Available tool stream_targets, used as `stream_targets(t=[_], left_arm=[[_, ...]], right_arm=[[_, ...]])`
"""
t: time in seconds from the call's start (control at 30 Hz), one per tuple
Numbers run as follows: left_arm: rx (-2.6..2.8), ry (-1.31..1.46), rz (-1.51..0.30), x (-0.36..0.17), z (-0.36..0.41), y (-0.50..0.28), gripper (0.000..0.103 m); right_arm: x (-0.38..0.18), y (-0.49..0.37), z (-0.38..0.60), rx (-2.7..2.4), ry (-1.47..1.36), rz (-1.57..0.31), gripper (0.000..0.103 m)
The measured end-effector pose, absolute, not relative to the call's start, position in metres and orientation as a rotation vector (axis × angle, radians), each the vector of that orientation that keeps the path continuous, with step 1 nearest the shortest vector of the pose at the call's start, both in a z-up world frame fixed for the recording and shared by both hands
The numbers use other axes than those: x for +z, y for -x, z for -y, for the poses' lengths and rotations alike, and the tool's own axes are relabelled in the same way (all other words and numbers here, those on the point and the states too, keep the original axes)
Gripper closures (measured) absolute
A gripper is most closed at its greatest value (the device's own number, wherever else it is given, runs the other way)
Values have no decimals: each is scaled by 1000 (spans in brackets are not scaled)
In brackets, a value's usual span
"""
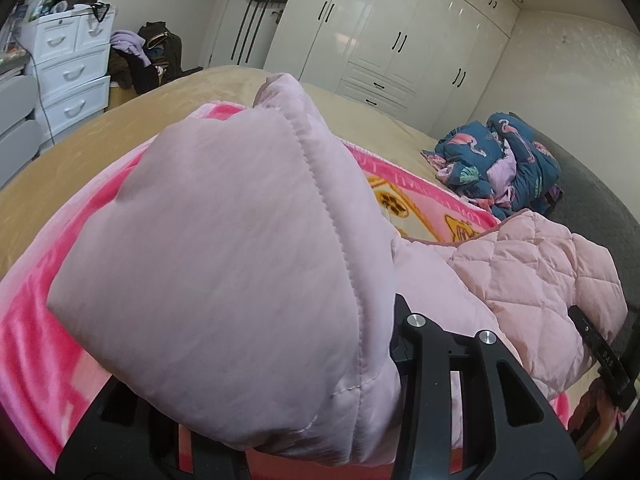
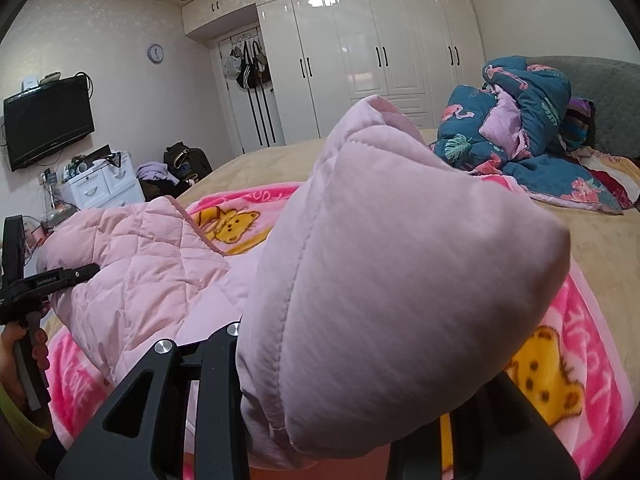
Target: Fold large clothes
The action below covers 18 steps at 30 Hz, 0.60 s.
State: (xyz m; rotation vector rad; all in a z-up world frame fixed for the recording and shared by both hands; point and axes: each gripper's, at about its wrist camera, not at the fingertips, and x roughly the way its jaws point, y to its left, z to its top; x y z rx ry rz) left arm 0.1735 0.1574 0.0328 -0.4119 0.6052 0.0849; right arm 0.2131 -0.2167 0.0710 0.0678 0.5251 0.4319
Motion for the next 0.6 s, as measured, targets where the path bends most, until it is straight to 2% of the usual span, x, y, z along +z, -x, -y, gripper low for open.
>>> stream_targets(t=[0.6], left_arm=[[93,360,-661,-4,-152,-132,68]], right_arm=[[25,-169,255,380,-177,-601,72]])
